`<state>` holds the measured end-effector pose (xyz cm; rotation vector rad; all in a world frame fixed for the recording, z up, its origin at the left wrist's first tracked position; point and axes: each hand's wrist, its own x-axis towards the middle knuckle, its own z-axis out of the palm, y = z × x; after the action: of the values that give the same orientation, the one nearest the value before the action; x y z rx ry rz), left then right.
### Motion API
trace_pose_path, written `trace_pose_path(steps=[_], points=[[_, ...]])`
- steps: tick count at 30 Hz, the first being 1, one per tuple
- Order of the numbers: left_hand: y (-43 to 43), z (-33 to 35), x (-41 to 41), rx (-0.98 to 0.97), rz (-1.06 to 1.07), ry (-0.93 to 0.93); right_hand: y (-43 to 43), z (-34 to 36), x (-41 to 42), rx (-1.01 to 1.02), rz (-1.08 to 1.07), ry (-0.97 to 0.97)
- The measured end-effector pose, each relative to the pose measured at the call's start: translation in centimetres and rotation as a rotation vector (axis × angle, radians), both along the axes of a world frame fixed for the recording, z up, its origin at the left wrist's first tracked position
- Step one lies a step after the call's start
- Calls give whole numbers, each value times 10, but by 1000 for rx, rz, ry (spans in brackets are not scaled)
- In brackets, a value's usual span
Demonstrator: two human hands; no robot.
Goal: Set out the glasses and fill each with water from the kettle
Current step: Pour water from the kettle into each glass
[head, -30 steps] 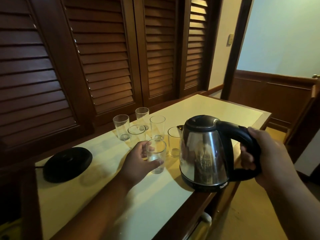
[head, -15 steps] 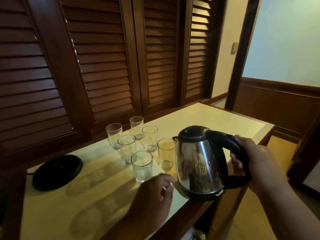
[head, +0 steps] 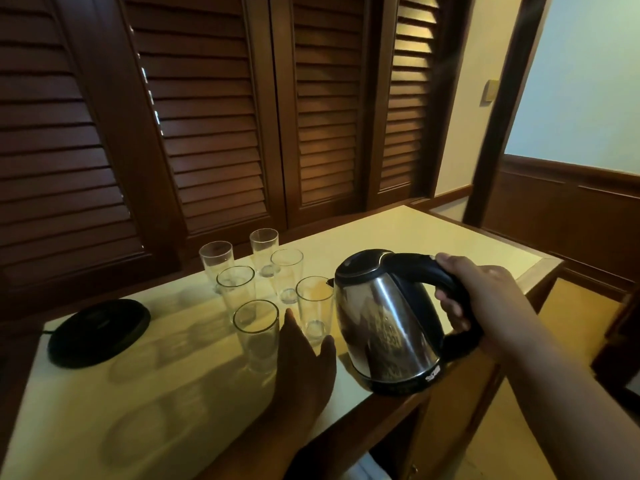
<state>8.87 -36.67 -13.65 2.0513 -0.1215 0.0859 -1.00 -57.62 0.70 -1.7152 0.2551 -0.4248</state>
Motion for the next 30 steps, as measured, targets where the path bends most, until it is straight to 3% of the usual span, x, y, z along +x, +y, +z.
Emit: trace_pose_path(steps=[8,19,30], points=[[-13,15,26,-205,37,-122,-10,5,12,-15,50,30],[-13,16,39,-131,55,-125,-22,15,27,47,110,89],[-12,14,39,-179,63,-153,-20,39,40,65,175,132]])
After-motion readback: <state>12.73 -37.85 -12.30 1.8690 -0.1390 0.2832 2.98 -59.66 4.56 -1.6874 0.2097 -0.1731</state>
